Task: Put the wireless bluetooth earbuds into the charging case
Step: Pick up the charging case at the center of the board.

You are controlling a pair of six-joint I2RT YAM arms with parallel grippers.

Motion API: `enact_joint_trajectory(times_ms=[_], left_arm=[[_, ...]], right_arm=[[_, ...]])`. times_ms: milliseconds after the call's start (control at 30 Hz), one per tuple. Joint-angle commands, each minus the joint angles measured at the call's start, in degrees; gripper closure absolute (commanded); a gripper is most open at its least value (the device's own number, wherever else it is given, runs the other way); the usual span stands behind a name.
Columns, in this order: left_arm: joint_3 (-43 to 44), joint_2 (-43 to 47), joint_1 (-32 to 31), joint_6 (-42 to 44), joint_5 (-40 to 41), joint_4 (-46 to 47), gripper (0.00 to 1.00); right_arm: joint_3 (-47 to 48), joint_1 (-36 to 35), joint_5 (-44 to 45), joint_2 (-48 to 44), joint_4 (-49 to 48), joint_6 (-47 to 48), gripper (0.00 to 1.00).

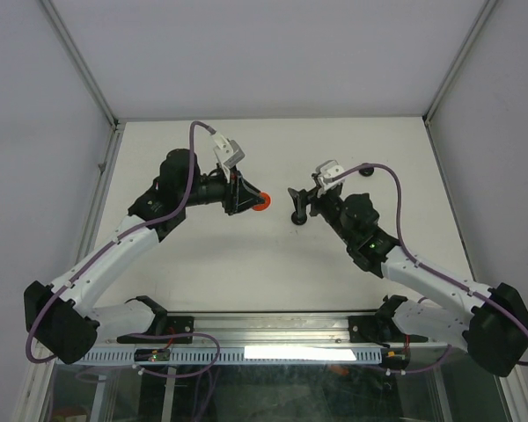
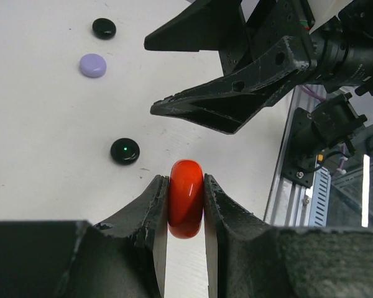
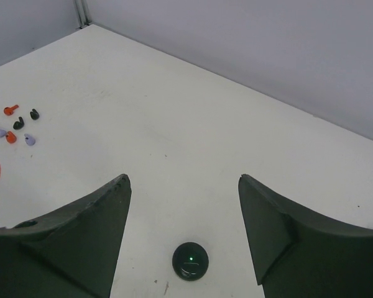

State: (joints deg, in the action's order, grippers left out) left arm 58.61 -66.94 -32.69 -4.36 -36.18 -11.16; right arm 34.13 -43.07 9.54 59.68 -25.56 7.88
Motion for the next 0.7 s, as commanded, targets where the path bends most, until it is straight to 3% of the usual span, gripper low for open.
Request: enact_joint_trajectory(times_ms=[0,33,67,100,400,667], left_arm=[[2.0,2.7,-0.4,4.6,2.8,0.3,1.00],[1.7,2.8,-0.4,4.7,3.2,0.3,1.00],[1.5,2.8,-0.4,4.7,3.5,0.2,1.00],[1.2,2.7,-0.4,4.9,3.7,0.3,1.00],[0.7,2.1,-0.4,5.4,4.4,0.3,1.00],[-0.1,2.7,-0.4,6.1,-4.6,1.5,1.00]], right_arm=[[2.2,1.1,-0.4,-2.5,4.0,0.6,0.27],[2.8,1.1,-0.4,-2.5,6.4,0.6,0.27],[3.4,1.1,-29.5,-2.5,8.7,-2.3,0.25],[4.1,1.1,-37.7,-2.4,10.7,-4.2,0.25],[4.4,1.1,-43.6,-2.9,12.5,-5.1,0.25],[4.3,1.3,-49.3,-0.1,0.2,-9.8,0.26]])
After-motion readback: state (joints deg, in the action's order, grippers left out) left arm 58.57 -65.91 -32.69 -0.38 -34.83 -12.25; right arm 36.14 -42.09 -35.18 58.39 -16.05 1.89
